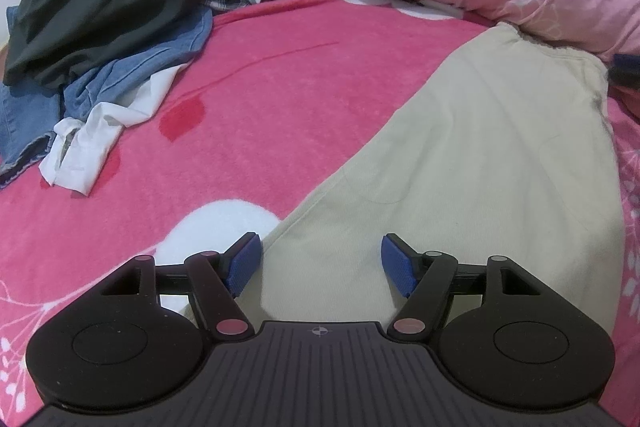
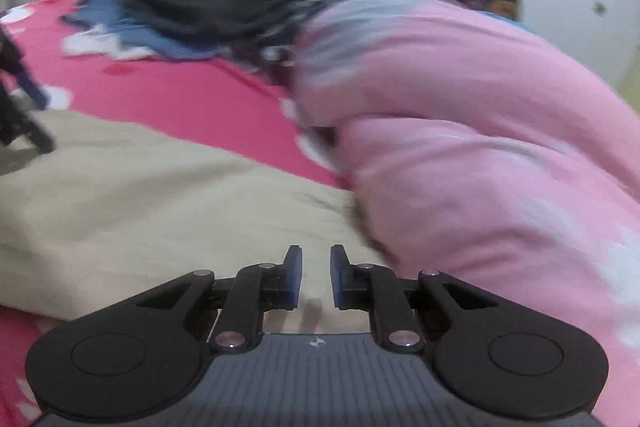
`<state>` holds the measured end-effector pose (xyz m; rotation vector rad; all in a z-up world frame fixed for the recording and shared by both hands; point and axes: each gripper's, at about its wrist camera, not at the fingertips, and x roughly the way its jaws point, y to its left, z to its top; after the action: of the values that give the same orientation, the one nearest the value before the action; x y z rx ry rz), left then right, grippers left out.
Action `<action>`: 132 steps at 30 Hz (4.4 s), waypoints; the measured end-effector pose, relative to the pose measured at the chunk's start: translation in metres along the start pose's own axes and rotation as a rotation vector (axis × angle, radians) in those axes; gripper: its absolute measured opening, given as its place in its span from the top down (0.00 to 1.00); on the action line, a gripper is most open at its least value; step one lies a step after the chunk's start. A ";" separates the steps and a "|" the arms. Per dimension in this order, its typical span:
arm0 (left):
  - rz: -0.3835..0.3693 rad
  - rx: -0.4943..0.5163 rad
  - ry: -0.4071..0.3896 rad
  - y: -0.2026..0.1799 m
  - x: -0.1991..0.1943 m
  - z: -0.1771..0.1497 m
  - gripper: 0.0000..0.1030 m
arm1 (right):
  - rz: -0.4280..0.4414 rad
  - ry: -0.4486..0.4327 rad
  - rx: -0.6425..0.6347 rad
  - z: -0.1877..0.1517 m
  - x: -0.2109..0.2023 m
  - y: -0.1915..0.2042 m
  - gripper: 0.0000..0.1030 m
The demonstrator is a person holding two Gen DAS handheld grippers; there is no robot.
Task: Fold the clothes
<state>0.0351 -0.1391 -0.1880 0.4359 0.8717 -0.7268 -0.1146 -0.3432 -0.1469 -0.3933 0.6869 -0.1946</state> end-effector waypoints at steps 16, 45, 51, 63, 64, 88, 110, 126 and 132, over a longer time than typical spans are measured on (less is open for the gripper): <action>-0.003 -0.007 -0.005 0.003 0.000 -0.001 0.31 | -0.113 -0.102 -0.040 -0.010 -0.004 0.009 0.97; 0.498 -0.585 0.055 0.112 -0.173 -0.172 0.32 | -0.034 0.049 0.310 -0.038 0.010 -0.048 0.92; 0.531 -0.782 0.058 0.123 -0.194 -0.216 0.32 | 0.251 0.065 0.662 -0.049 -0.024 -0.045 0.71; 0.469 -0.754 0.034 0.106 -0.156 -0.207 0.32 | 0.377 0.094 1.404 -0.115 0.043 -0.059 0.70; 0.472 -0.759 0.037 0.106 -0.155 -0.209 0.32 | 0.377 0.080 1.429 -0.116 0.050 -0.060 0.70; 0.484 -0.696 -0.045 0.094 -0.155 -0.191 0.32 | 0.341 0.014 1.586 -0.110 0.088 -0.062 0.91; 0.447 -0.505 -0.020 0.051 -0.117 -0.181 0.31 | 0.394 -0.062 1.569 -0.088 0.072 -0.062 0.94; 0.450 -0.507 -0.032 0.048 -0.116 -0.183 0.31 | 0.505 -0.147 1.335 -0.037 0.042 -0.051 0.94; 0.458 -0.518 -0.033 0.044 -0.114 -0.180 0.30 | 0.525 -0.148 1.296 -0.037 0.032 -0.048 0.94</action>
<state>-0.0782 0.0466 -0.1975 0.1458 0.8518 -0.0750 -0.1163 -0.4071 -0.1714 0.9975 0.3827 -0.0771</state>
